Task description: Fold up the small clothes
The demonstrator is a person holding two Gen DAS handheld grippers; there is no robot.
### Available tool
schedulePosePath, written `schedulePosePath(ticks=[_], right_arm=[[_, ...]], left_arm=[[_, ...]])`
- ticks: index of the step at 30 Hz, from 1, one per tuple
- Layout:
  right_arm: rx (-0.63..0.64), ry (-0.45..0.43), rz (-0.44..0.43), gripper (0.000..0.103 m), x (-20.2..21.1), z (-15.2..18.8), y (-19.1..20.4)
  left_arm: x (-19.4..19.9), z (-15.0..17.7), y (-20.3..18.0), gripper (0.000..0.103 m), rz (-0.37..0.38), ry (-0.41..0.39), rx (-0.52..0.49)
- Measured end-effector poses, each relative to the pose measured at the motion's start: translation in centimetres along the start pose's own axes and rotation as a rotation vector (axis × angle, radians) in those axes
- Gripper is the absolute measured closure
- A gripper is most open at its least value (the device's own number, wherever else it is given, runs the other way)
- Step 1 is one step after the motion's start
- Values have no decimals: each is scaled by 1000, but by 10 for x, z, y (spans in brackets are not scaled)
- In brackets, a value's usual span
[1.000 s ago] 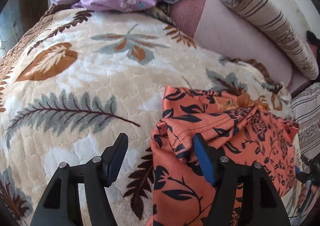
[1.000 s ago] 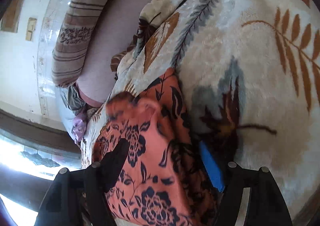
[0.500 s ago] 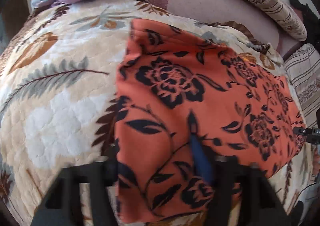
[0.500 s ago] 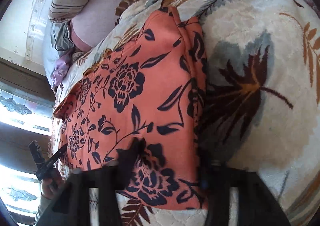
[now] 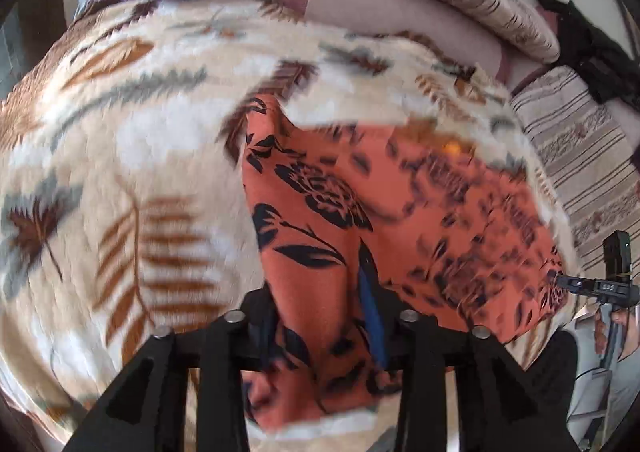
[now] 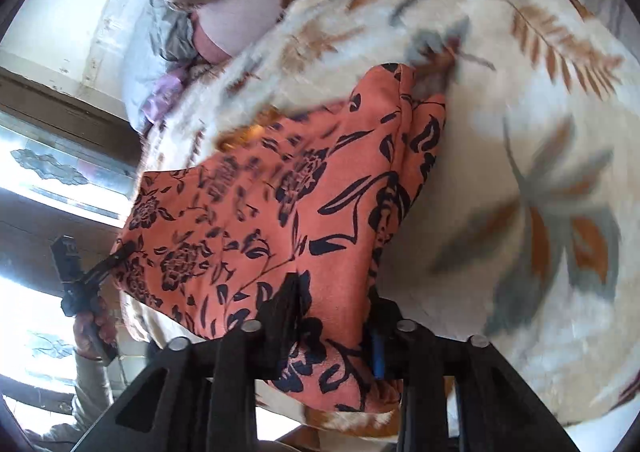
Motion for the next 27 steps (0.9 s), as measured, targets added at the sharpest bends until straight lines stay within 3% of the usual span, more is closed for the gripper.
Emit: schedulePosePath(ticks=[1,2,4,7,10,12,18,20,25,26,27], right_arm=[[-17,-11,-7,35,0,13,-11],[-28,-73,-49,35,11,16,-15],[-69,-111,-48,35,29,12,-20],[-32,-237,-52,35,50,-16,-12],[-18,-290,-76,35,43,-50,4],[16,-317,-25,35,24,-70,15],[82,-305,121,37,-25,-106,19],[93,-293,146,53,-36,-108,20],[105,-255,169,64,-51,-109,18],[109,-247,166,71,-53,-109,20],[119,-241,171,77,-53,-110,22]], left_arm=[[-7,19,9,53,-49,44,2],[-2,27,16,53,-45,8,14],[15,26,24,48,-36,-45,52],[26,1,29,45,-67,-102,62],[20,-23,31,44,-50,-147,64],[5,-38,30,44,-41,-143,71],[-46,-71,26,44,-44,-124,61],[-54,-78,25,44,-51,-119,47],[-78,-88,25,44,-65,-95,21],[-80,-90,25,55,-66,-95,8],[-83,-91,24,75,-73,-94,-13]])
Point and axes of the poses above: each gripper's, at about its wrist camera, not at the fingertips, and x roughly against the way its jaws point, y to its left, z to its underside, the point moved 1 cm from there along -x, roughly the way its jaws point, and after that the axes turned 15 degrees about -y, right-handed, at the moved point
